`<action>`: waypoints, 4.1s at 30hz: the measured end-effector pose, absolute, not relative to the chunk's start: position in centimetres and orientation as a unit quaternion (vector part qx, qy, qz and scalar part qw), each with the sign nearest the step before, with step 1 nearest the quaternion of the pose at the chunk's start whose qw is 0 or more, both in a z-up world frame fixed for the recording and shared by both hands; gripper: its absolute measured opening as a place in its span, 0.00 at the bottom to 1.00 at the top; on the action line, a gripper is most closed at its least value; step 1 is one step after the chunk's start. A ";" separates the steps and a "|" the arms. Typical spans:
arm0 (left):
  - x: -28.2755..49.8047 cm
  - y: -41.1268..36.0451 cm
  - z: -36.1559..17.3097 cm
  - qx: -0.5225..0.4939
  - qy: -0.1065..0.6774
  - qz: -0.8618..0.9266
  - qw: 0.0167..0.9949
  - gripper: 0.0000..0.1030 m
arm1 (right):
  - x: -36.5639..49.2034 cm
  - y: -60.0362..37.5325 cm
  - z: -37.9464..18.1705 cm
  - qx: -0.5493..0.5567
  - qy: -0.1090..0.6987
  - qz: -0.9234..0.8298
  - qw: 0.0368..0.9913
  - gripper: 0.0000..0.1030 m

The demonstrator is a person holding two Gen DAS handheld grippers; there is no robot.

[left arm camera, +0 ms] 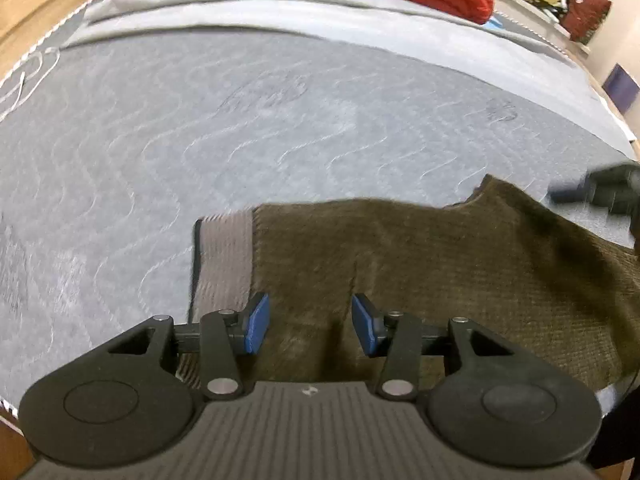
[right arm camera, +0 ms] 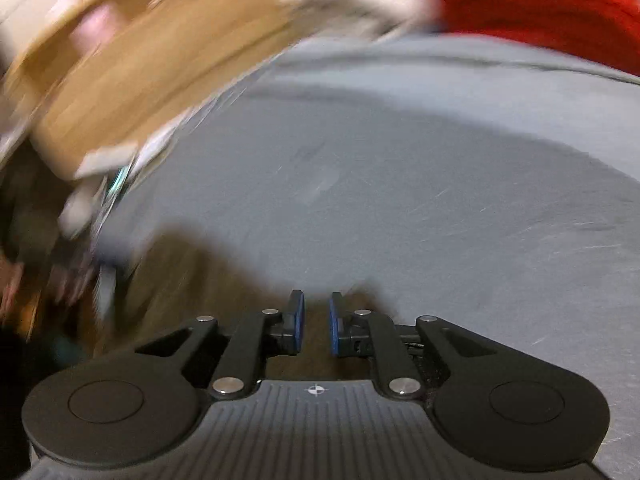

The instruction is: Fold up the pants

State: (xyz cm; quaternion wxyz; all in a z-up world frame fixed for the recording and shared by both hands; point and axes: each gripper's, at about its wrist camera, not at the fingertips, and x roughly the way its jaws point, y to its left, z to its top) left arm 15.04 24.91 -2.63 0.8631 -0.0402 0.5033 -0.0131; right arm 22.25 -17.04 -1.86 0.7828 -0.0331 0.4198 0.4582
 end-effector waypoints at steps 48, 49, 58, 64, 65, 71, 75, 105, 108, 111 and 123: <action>12.7 5.4 0.4 0.006 0.375 -0.075 0.924 0.41 | -9.1 -67.3 -3.7 0.337 0.324 -0.262 0.844 0.37; 11.7 4.8 -0.4 -0.001 0.380 -0.076 0.922 0.41 | -10.1 -67.4 -4.7 0.353 0.325 -0.266 0.836 0.37; 6.8 -2.6 -4.0 0.066 0.377 -0.139 0.913 0.43 | -11.3 -66.9 -10.2 0.480 0.340 -0.265 0.764 0.40; 8.1 -3.8 -7.1 0.112 0.399 -0.115 0.903 0.43 | -8.6 -66.6 -12.0 0.497 0.310 -0.285 0.759 0.44; 8.2 -3.6 -7.3 0.110 0.402 -0.114 0.902 0.43 | -8.3 -66.4 -12.3 0.501 0.297 -0.288 0.760 0.45; 8.1 -2.8 -7.1 0.099 0.399 -0.107 0.905 0.43 | -7.2 -64.5 -12.0 0.484 0.252 -0.304 0.781 0.18; 8.7 -1.9 -5.9 0.084 0.390 -0.097 0.912 0.43 | -5.9 -60.7 -7.4 0.403 0.208 -0.287 0.844 0.18; 9.5 6.6 -6.1 -0.033 0.434 -0.008 0.900 0.43 | -0.4 -10.6 -10.8 -0.299 0.316 0.277 0.857 0.37; 9.7 6.2 -5.8 -0.037 0.429 -0.011 0.902 0.43 | -1.1 -11.6 -9.9 -0.286 0.296 0.290 0.864 0.37; 10.0 5.9 -5.8 -0.038 0.428 -0.010 0.903 0.43 | -0.9 -14.4 -6.5 -0.164 0.271 0.324 0.891 0.43; 9.9 5.7 -6.8 -0.017 0.446 -0.002 0.895 0.43 | 2.7 -14.2 -10.6 -0.183 0.345 0.268 0.881 0.49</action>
